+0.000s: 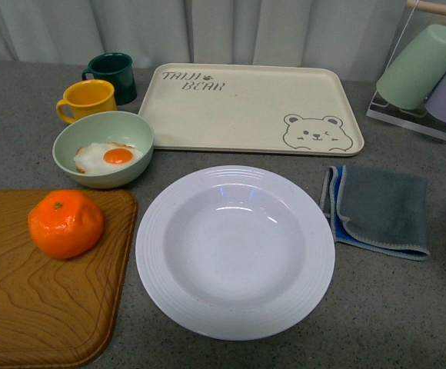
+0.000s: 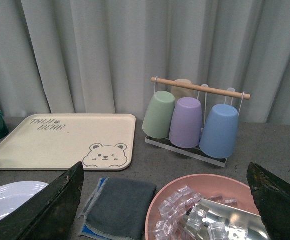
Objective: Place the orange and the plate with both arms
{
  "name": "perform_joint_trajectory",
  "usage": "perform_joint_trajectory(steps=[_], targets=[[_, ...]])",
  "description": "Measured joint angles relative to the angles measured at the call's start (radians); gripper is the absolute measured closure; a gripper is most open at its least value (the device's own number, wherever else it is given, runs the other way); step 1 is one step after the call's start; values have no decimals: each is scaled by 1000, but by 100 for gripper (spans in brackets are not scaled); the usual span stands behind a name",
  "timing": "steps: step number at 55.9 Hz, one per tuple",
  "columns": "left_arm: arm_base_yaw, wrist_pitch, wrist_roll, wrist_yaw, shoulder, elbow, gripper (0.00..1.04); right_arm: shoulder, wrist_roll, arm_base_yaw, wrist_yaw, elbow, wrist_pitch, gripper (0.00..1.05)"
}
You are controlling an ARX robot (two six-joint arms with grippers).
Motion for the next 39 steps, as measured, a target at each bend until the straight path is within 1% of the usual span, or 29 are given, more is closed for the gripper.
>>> perform_joint_trajectory(steps=[39], targets=[[0,0,0,0,0,0,7,0,0,0,0,0,0,9]])
